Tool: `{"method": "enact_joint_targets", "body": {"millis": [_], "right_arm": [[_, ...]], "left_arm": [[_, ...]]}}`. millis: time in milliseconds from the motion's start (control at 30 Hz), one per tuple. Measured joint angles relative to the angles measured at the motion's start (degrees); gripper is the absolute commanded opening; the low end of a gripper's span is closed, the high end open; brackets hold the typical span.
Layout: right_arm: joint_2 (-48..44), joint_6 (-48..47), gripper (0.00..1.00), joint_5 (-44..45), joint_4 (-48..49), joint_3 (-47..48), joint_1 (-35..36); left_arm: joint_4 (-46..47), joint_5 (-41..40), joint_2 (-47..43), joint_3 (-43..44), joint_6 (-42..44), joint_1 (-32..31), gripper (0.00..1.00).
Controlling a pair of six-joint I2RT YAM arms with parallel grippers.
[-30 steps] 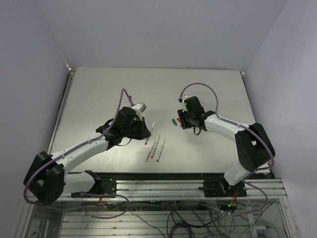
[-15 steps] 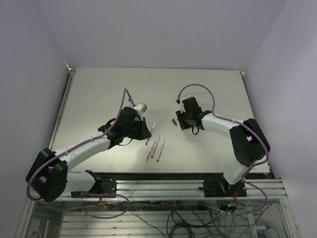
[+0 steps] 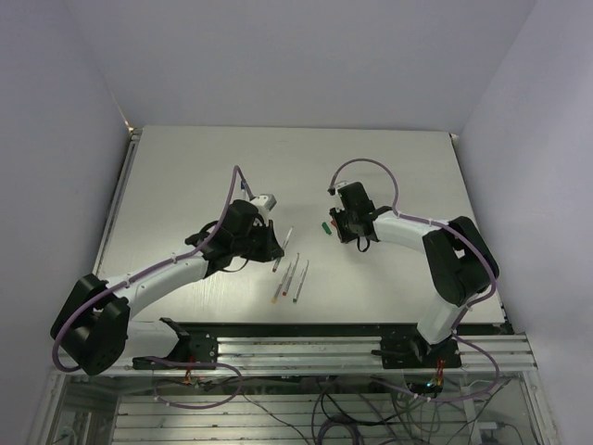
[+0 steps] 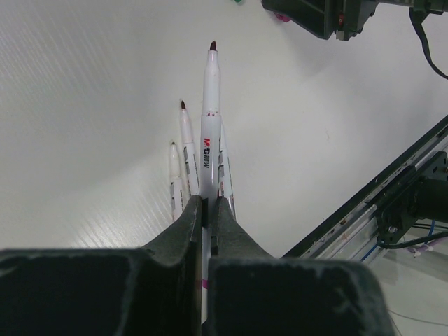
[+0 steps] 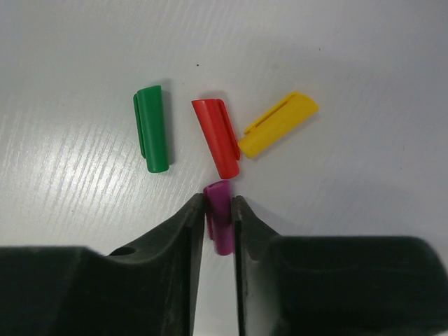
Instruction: Insert the pens into the pen caps
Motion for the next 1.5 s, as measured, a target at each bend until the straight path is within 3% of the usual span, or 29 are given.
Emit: {"method": "enact_joint_targets", "body": {"millis": [200, 633, 967, 1233, 1500], "right_arm": [[-0.1, 2.0, 0.0, 0.1, 0.2, 0.0, 0.0], [-1.6, 7.5, 0.0, -4.9, -2.3, -0.1, 0.5], [-20.0, 12.2, 0.0, -7.4, -4.6, 1.1, 4.1], [-35.2, 18.8, 0.0, -4.9, 6.9, -4.6, 8.4], [-42.4, 20.8, 0.0, 2.7, 25.7, -14.4, 16.4]], "left_arm": [[0.0, 0.0, 0.0, 0.0, 0.0, 0.0, 0.07], [-0.2, 0.0, -1.0, 0.0, 0.2, 0.0, 0.07], [1.2, 0.0, -6.6, -0.6, 0.1, 0.0, 0.07], [11.5, 1.3, -10.9, -4.8, -2.2, -1.3, 0.07], [25.0, 1.5, -10.9, -6.2, -4.6, -8.7, 0.07]]}}
